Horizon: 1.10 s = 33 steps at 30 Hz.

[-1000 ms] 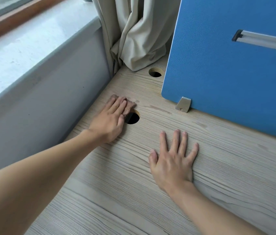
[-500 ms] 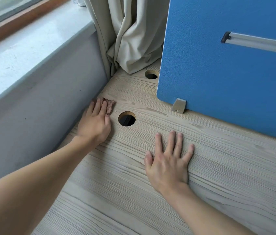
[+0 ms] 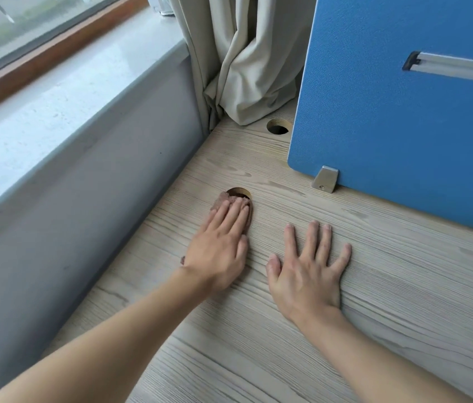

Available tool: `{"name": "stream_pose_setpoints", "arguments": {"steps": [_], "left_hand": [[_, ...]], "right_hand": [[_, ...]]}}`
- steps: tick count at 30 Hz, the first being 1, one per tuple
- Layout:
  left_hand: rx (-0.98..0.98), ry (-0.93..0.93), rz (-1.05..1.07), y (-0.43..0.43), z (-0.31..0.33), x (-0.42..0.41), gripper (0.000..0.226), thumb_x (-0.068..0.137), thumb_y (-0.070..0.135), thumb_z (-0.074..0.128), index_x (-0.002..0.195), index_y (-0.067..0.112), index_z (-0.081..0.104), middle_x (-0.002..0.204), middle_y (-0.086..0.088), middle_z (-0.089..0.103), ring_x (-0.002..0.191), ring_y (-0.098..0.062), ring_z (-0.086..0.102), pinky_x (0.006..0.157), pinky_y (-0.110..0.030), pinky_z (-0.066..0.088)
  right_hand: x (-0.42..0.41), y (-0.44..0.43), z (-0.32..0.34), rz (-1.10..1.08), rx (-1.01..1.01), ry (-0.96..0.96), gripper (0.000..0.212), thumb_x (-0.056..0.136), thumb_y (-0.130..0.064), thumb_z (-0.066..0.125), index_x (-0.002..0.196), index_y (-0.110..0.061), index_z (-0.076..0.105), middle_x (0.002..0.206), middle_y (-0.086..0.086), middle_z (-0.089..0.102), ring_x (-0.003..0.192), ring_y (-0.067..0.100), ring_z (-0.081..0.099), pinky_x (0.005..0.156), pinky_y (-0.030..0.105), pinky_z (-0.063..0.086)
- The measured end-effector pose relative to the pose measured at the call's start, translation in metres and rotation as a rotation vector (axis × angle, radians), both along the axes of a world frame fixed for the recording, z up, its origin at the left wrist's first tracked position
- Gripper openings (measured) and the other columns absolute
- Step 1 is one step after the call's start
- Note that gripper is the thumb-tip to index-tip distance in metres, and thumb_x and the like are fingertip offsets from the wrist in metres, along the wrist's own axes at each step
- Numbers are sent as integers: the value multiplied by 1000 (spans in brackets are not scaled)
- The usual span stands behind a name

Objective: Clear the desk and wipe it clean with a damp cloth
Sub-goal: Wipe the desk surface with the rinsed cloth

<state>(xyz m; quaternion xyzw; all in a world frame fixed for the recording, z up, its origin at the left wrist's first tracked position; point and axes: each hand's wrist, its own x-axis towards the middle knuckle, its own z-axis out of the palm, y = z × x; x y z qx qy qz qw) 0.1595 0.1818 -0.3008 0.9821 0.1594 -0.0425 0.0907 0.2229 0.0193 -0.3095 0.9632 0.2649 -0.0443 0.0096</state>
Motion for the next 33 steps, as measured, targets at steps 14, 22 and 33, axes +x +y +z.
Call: {"name": "stream_pose_setpoints", "arguments": {"steps": [14, 22, 33], "left_hand": [[-9, -4, 100, 14, 4, -29, 71, 93, 47, -1, 160, 23, 1, 167, 4, -4, 151, -13, -17, 124, -34, -6], [-55, -14, 36, -15, 2, -42, 68, 94, 48, 3, 159, 30, 5, 166, 8, -2, 152, -11, -14, 125, -35, -2], [-49, -19, 107, 13, 2, -67, 71, 92, 47, 3, 159, 27, 11, 167, 4, 5, 153, -15, -8, 125, -36, -1]], "right_hand": [[1, -2, 1, 15, 14, -22, 76, 90, -55, 14, 155, -20, 35, 159, 25, 28, 150, 43, 18, 112, 73, 9], [-4, 0, 9, 22, -21, 33, 68, 98, -50, 23, 159, -20, 22, 164, 23, 14, 153, 39, 6, 114, 70, 7], [-68, 11, 0, 222, 85, -7, 66, 93, -42, 25, 151, -18, 42, 159, 24, 30, 149, 40, 24, 115, 70, 10]]}}
